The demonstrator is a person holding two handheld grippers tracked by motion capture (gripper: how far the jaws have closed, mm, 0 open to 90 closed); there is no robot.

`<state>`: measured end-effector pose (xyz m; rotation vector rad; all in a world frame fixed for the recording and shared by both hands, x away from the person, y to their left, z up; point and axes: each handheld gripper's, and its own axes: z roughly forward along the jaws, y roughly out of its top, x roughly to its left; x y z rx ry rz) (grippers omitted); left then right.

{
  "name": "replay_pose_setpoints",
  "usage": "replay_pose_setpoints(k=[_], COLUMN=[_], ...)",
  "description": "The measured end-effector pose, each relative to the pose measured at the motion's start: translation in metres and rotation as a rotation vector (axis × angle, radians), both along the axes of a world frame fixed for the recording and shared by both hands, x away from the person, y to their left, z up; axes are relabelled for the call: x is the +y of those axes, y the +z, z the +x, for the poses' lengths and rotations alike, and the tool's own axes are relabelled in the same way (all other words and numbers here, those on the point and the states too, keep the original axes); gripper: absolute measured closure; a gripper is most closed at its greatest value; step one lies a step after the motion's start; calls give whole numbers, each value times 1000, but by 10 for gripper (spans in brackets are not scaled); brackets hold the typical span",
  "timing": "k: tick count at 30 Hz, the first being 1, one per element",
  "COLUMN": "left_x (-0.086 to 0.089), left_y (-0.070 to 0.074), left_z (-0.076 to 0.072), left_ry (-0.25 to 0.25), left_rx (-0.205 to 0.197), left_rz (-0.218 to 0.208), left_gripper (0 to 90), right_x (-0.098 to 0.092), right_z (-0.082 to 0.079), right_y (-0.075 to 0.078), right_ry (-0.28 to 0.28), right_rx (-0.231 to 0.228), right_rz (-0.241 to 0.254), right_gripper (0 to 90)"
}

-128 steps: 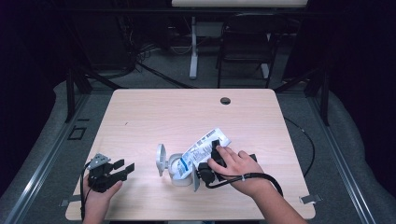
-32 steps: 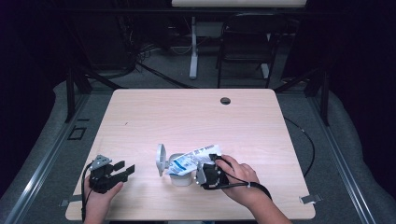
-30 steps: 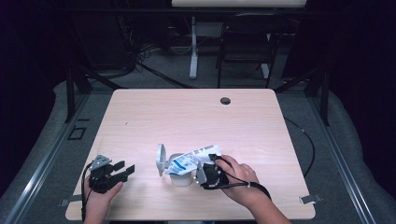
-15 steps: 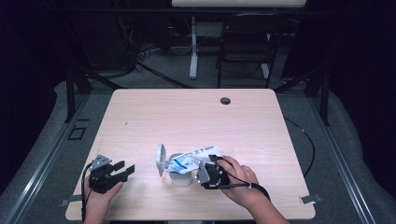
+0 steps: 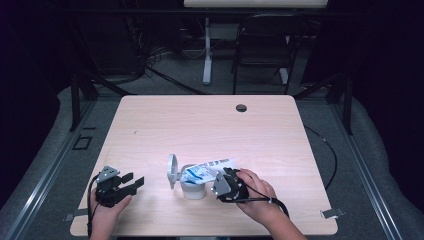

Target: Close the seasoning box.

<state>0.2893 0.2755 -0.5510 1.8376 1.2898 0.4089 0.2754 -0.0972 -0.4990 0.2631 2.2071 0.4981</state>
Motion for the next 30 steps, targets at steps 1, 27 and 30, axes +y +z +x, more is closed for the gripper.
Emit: replay_pose_setpoints(k=[1, 27, 30], left_x=[0, 3, 3], left_y=[0, 0, 0], left_z=[0, -1, -1], left_ry=[0, 6, 5], left_rx=[0, -2, 0], left_rz=[0, -3, -3], left_gripper=[482, 482, 482], right_x=[0, -15, -16], right_z=[0, 3, 2], right_y=[-1, -11, -11], right_ry=[-1, -63, -57], right_rx=[3, 128, 125], right_rz=[14, 340, 344], right_gripper=[891, 893, 893])
